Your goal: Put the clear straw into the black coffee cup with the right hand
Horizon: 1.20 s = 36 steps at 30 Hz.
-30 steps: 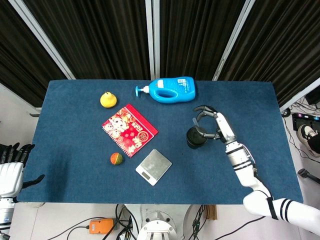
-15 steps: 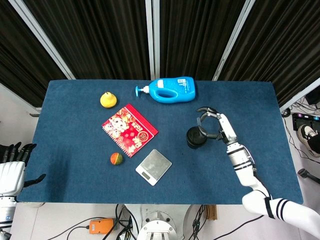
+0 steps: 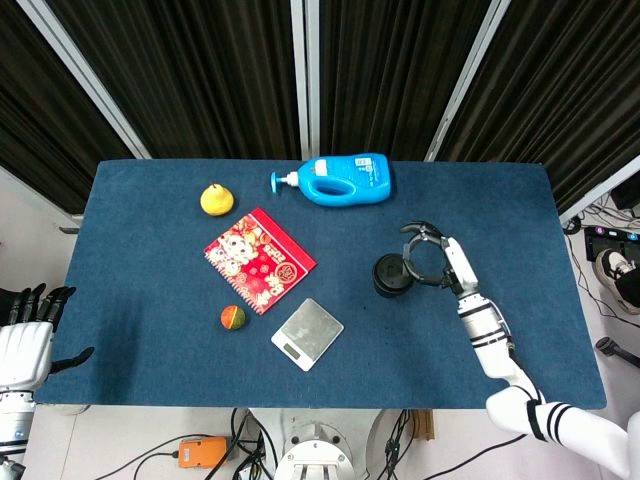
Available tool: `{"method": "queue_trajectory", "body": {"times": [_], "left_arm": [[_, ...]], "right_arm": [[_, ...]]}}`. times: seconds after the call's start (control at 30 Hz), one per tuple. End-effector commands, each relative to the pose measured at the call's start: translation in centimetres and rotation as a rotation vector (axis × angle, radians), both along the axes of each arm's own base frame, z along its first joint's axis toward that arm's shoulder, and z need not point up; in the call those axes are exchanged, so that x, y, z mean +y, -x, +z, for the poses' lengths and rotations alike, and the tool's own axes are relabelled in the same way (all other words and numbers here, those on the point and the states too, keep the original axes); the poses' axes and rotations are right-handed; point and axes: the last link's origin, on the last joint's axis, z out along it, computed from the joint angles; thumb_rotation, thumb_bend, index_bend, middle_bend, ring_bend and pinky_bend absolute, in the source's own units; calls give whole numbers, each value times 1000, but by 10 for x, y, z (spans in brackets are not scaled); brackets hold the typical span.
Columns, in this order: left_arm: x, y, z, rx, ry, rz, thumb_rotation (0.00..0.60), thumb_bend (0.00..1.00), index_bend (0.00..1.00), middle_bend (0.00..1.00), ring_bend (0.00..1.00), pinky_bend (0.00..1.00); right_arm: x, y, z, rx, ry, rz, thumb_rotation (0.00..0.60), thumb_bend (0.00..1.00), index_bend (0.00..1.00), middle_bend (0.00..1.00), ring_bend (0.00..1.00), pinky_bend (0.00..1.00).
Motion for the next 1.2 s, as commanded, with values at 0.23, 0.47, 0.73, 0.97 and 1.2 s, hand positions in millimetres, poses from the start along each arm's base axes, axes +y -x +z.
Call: {"method": "queue_trajectory", "body": {"times": [0.23,0.47,0.73,0.97,1.2], "left_arm": [[1,-1,1,2,-1,-3,600,48,129,136,33,0],[3,0,1,3,1,-6,600,49,129,136,34,0],[3,1,4,5,-5,-4,600,49,129,136,34,0],[4,1,4,4,-8,-9,600,49,129,136,33,0],[5,0,4,3,-8,-12,600,49,130,136,34,0]], "right_arm": [[5,3,2,18,-13,34,600,622,237,312,93,118],[15,12,43,83,96,64,600,622,168,270,76,103],[59,61,118,641,202,-17,600,585,15,201,38,93],[117,92,151,796,222,-177,600,531,0,103,0,32],[144,104,153,794,241,-211,600,531,0,77,0,4]]}}
